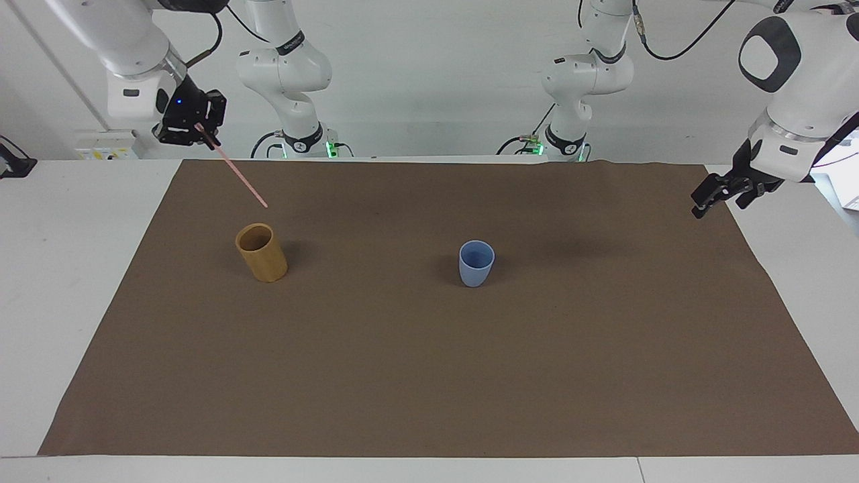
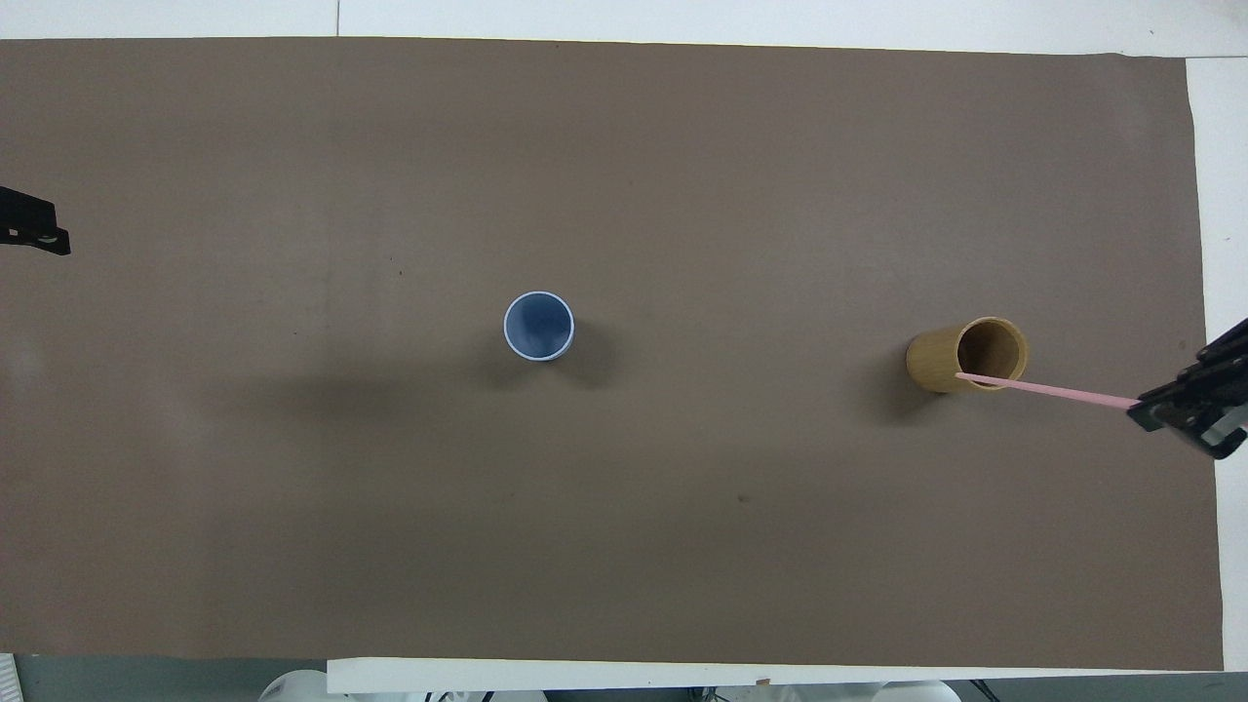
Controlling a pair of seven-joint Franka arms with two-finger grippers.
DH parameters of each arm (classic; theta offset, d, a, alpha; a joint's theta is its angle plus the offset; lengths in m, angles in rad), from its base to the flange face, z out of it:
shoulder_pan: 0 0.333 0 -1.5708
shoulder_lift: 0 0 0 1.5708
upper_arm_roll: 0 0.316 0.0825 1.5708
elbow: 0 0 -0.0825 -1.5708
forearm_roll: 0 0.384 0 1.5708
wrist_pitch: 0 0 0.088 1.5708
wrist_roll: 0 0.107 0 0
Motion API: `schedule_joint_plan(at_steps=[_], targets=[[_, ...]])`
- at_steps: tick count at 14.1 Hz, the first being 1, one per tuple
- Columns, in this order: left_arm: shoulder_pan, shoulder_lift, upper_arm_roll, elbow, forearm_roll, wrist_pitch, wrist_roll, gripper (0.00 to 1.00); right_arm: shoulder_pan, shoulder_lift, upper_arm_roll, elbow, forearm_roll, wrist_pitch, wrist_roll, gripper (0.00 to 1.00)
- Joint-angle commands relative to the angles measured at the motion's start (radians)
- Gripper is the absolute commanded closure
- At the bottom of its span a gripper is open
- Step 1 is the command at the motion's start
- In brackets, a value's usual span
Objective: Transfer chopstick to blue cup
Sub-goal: 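Lift the pink stick from the brown cup with the right gripper, then lower the pink stick into the blue cup with the right gripper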
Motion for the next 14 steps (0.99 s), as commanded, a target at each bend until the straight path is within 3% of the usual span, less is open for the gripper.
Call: schedule_joint_plan(at_steps=[1,3,7,14], targets=[[-0.012,-0.013,0.003,-0.004,0.001,-0.012,-0.002,0.0,0.114,0.05,0.126,0.023,0.031,0.074,0.298,1.0],[-0.012,-0.013,0.003,-0.004,0.001,-0.012,-0.002,0.0,0.249,0.108,0.137,0.023,0.107,0.208,0.518,1.0],[-0.005,-0.013,0.003,-0.004,0.001,-0.012,-0.002,0.0,0.424,0.206,0.139,0.025,0.152,0.419,0.793,1.0],[-0.005,-0.013,0.003,-0.004,0.001,-0.012,-0.002,0.0,0.475,0.275,0.139,-0.056,0.141,0.614,0.821,1.0]])
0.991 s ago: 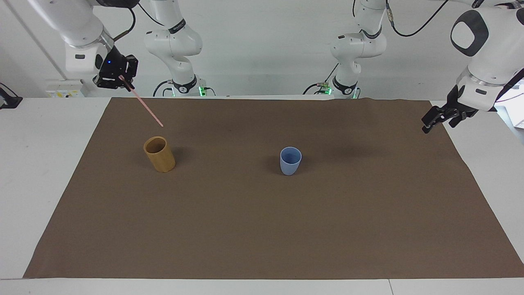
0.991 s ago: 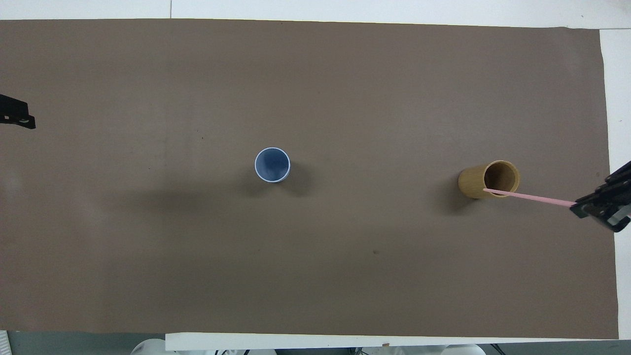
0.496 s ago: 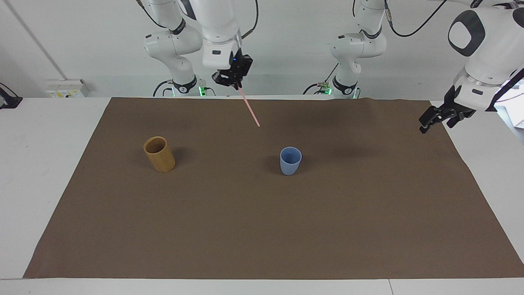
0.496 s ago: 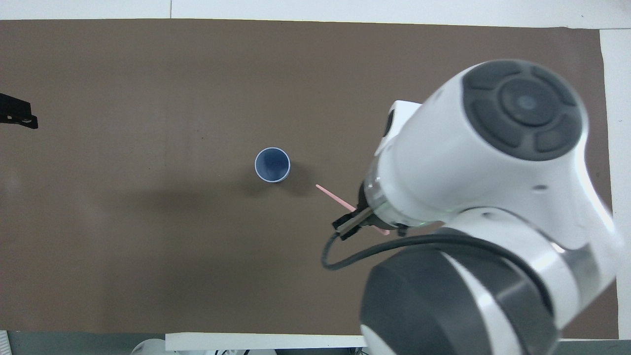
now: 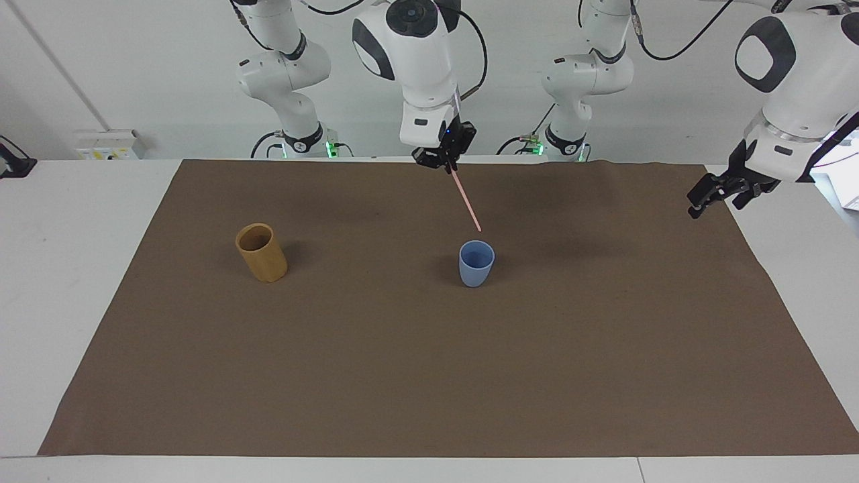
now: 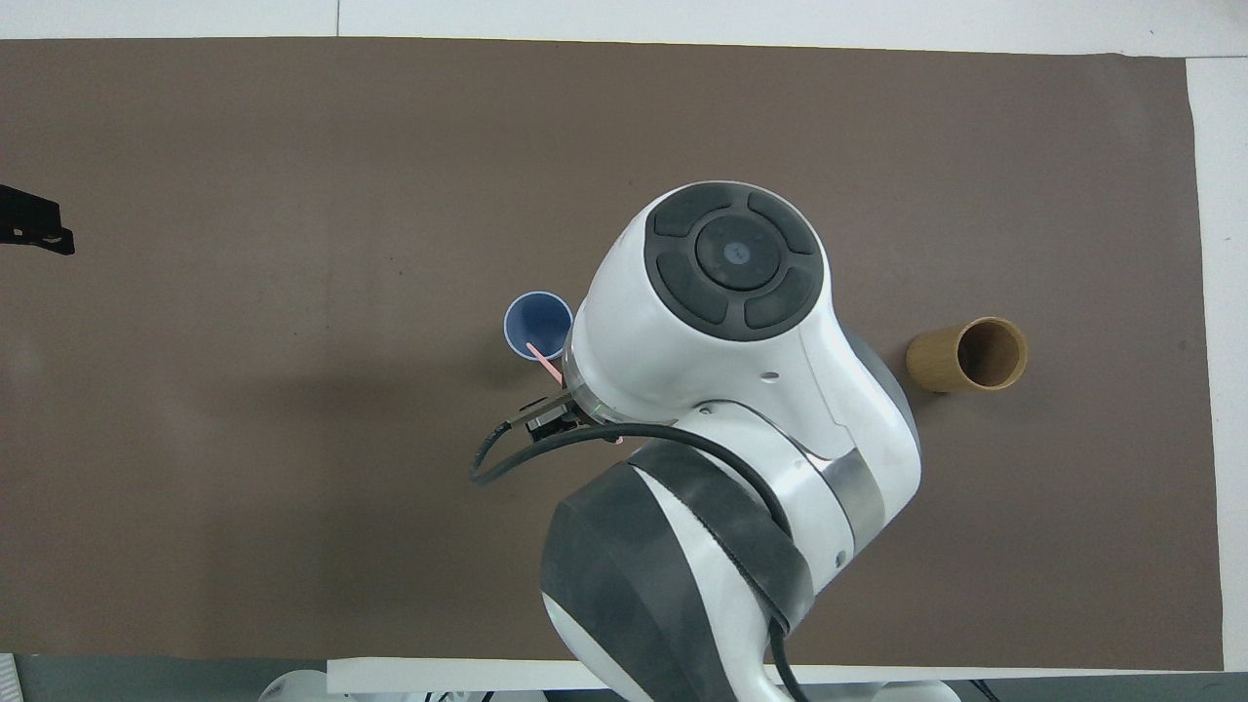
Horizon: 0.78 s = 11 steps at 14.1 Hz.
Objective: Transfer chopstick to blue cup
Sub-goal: 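Lower the pink stick into the blue cup with the right gripper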
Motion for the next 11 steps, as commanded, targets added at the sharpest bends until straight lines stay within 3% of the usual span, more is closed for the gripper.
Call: schedule_joint_plan(at_steps=[1,8,11], targets=[[-0.001,-0.013,0.003,-0.004,0.001,-0.012,-0.002,0.0,0.009,0.012,-0.003,-0.052,0.014,0.048,0.004,1.0],[-0.001,-0.013,0.003,-0.004,0.001,-0.012,-0.002,0.0,0.009,-0.002,-0.003,-0.143,0.011,0.152,0.002,1.0],[-0.001,-0.013,0.003,-0.004,0.001,-0.012,-0.002,0.0,-0.003,-0.002,-0.003,-0.166,0.011,0.244,-0.012,0.94]])
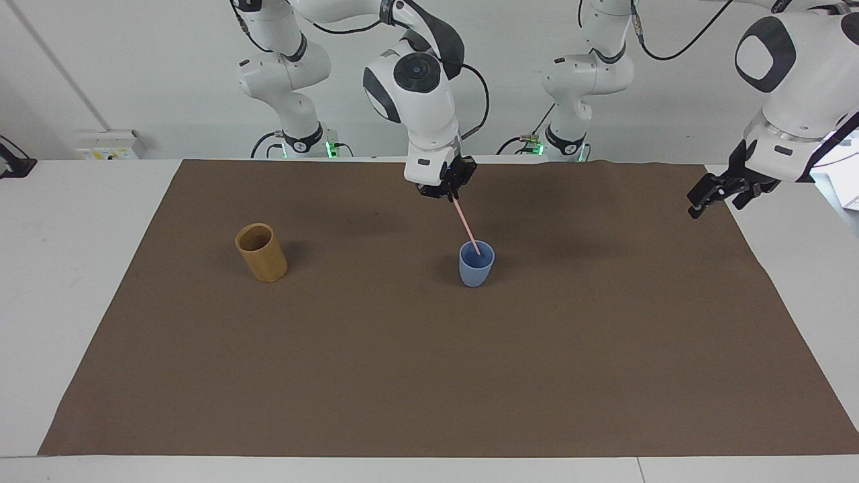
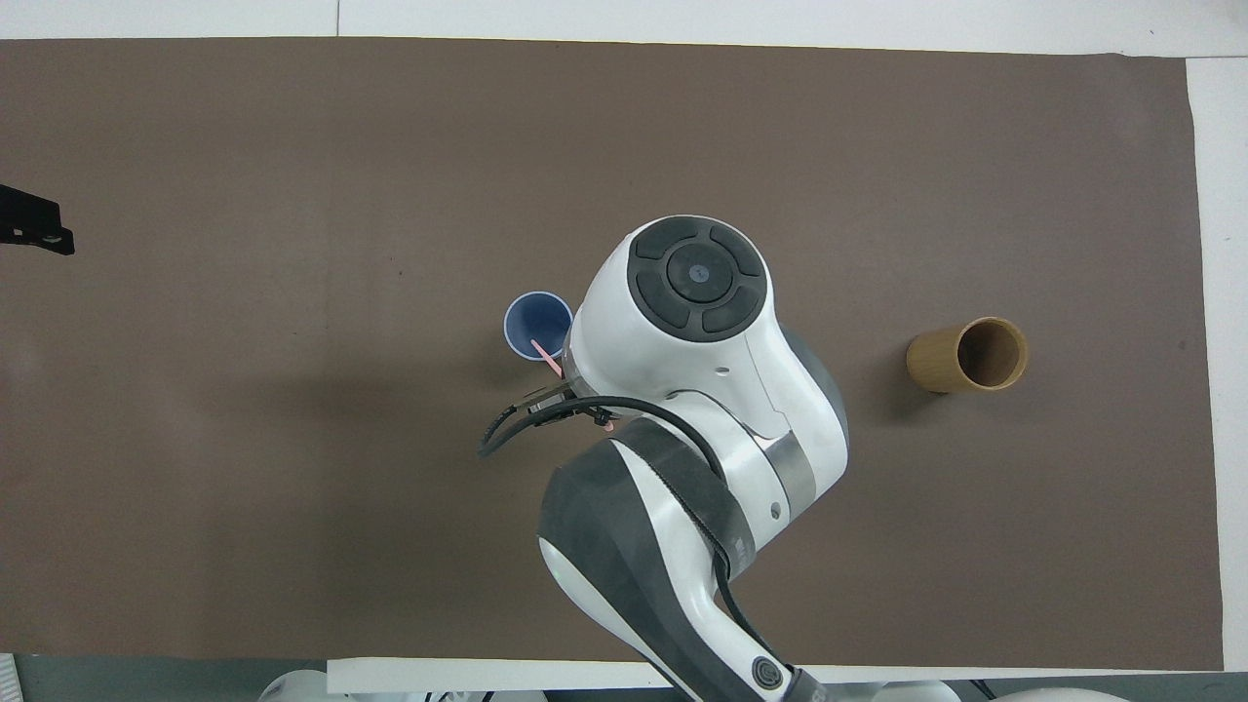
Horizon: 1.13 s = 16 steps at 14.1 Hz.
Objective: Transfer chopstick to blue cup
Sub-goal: 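Lower the pink stick into the blue cup with the right gripper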
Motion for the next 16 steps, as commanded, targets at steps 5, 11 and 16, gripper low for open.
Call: schedule_joint_plan(at_steps=[5,11,16], targets=[[-0.001,-0.013,0.003,-0.004,0.001,-0.012,-0.002,0.0,-0.02,-0.026,-0.002,-0.048,0.011,0.101,-0.021,0.01],[-0.001,-0.013,0.003,-0.004,0.001,-0.012,-0.002,0.0,-0.034,-0.014,-0.005,0.022,0.012,0.069,-0.01,0.0],[-0.001,-0.013,0.003,-0.004,0.001,-0.012,-0.002,0.0,-0.245,-0.07,-0.011,0.128,-0.167,-0.135,-0.057,0.0]])
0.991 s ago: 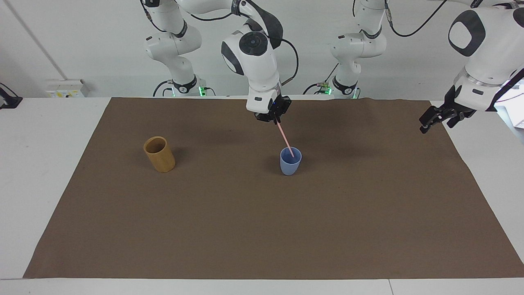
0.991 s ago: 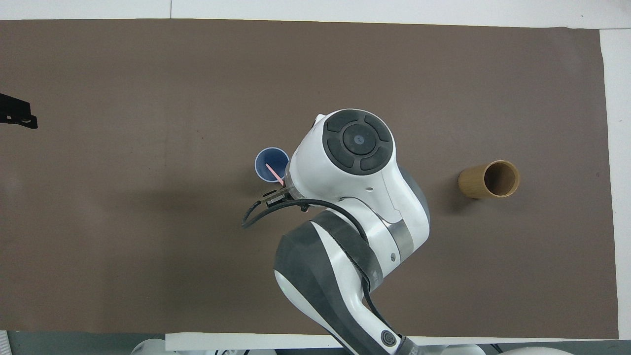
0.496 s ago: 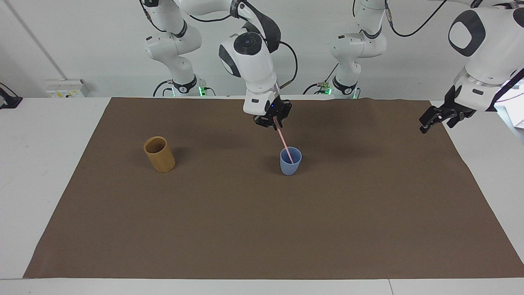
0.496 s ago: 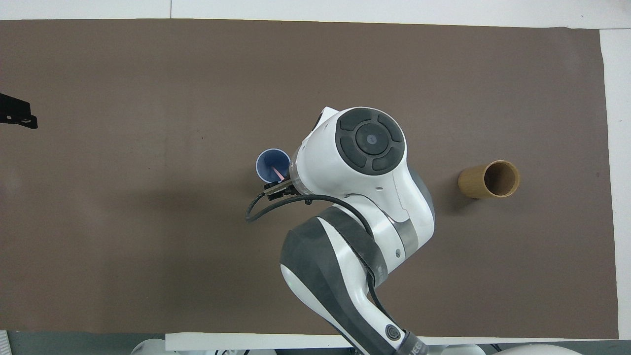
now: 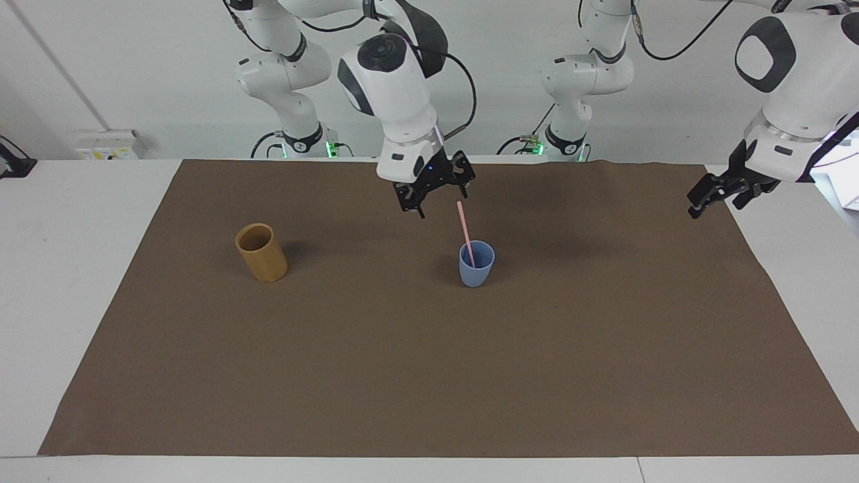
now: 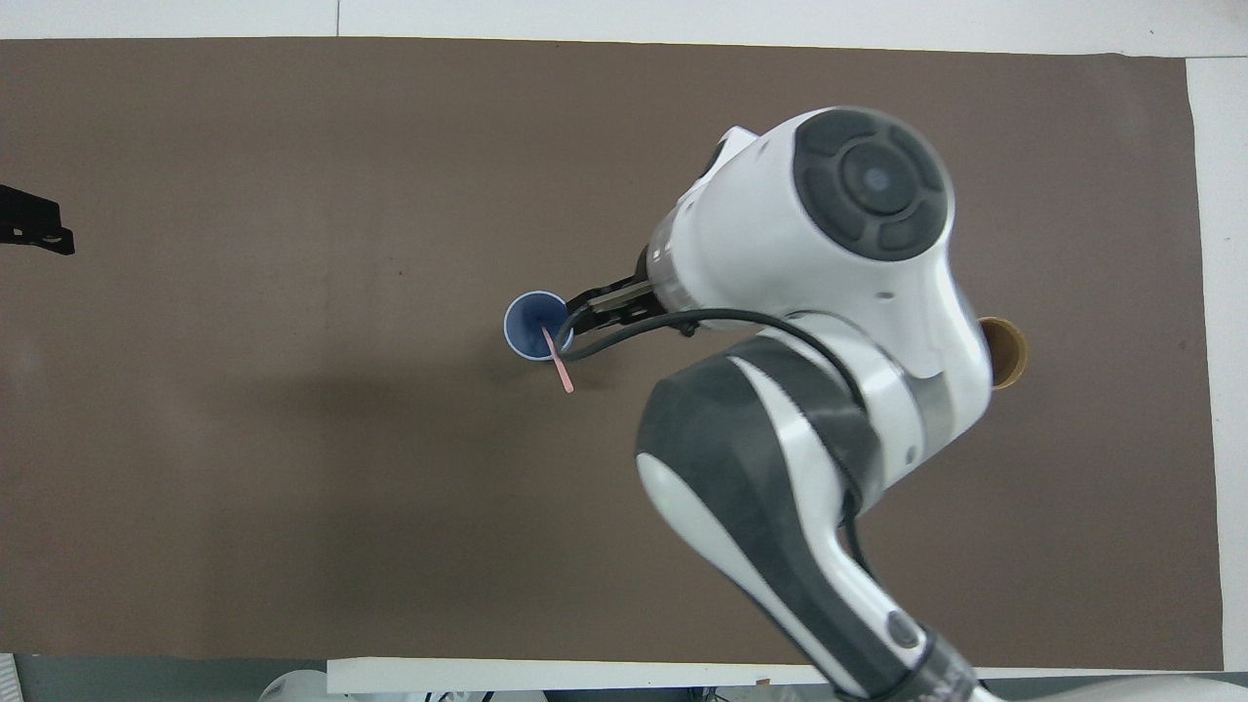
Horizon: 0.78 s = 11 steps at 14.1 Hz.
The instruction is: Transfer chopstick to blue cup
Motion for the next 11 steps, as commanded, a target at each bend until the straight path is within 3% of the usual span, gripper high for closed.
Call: schedule_joint_plan(at_steps=[1,5,9,11], targets=[[-0.001,-0.013,0.003,-0.004,0.001,-0.012,-0.001,0.0,-0.124,-0.059,0.005,0.008,-0.111,-0.117,-0.056,0.0],[-0.001,-0.013,0.003,-0.004,0.001,-0.012,-0.001,0.0,-0.328,-0.174,0.0,0.063,-0.13,-0.323,-0.118,0.0],[-0.001,-0.012,0.003,-0.004,0.001,-0.012,-0.001,0.0,-0.422,-0.165,-0.052,0.224,-0.13,-0.491,-0.192,0.0],[-0.001,-0.013,0.003,-0.004,0.001,-0.012,-0.001,0.0,-0.425,-0.194,-0.052,0.137,-0.156,-0.48,-0.218,0.0]])
